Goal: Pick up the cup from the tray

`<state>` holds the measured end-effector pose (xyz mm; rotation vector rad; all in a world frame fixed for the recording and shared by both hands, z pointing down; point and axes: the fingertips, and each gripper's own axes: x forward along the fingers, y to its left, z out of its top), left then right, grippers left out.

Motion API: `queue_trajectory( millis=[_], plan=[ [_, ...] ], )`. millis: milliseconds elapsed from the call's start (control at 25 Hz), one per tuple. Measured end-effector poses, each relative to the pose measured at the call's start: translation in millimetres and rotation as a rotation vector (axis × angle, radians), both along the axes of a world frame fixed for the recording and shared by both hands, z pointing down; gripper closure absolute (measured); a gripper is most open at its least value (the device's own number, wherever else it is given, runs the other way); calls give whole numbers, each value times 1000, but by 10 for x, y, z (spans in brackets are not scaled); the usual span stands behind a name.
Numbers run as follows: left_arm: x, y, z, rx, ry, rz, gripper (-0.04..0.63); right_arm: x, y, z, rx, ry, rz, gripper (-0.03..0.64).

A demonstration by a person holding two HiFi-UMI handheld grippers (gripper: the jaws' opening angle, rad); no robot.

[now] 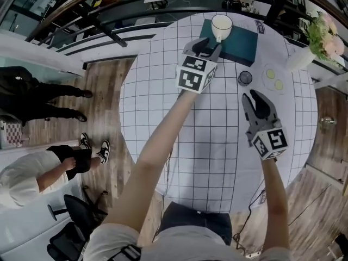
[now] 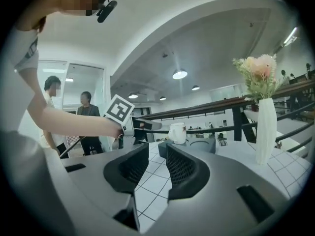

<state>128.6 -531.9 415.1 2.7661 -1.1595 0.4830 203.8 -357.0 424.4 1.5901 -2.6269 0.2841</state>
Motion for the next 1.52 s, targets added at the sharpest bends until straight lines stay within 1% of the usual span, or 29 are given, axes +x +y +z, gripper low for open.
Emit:
queue_trajectory(
  millis=[160, 240, 320, 400, 480, 560, 680, 840, 920, 1040, 1200, 1240, 1320, 1400, 1520],
  plan=[
    [106, -174, 102, -1, -89, 72, 453, 135, -198, -171, 19, 27, -41, 531],
    [132, -286, 153, -15, -135, 95, 446, 180, -371, -229, 26, 54, -62, 531],
    [148, -376, 223, -32, -176, 106, 428, 186, -573, -299, 48, 111, -79, 531],
    [156, -440, 285, -38, -193, 102, 422, 148, -794, -318, 62, 175, -99, 531],
    [171, -468, 362, -53, -190, 92, 420, 104, -1015, -284, 57, 218, -120, 531],
    [207, -482, 438, -72, -182, 86, 415, 89, -1232, -263, 49, 237, -130, 531],
    [246, -545, 494, -69, -161, 71, 414, 116, -1547, -256, 36, 231, -132, 529],
    [304, -599, 538, -64, -128, 51, 414, 201, -1911, -203, 4, 194, -112, 522],
    [330, -612, 549, -46, -132, 40, 414, 242, -2059, -156, -10, 195, -105, 520],
    [313, -669, 579, -10, -126, 15, 414, 259, -2255, -93, -17, 221, -105, 511],
    [299, -671, 564, 8, -115, 28, 417, 223, -2390, -16, -21, 234, -132, 508],
    [292, -668, 562, 16, -119, 36, 430, 217, -2406, 8, -23, 241, -141, 506],
    [263, -673, 563, 28, -121, 40, 498, 211, -2436, 36, -25, 232, -155, 505],
    [218, -690, 567, 35, -112, 33, 505, 182, -2452, 36, -26, 189, -177, 499],
    [182, -705, 562, 35, -97, 50, 509, 68, -2443, 21, -18, 156, -241, 459]
  ],
)
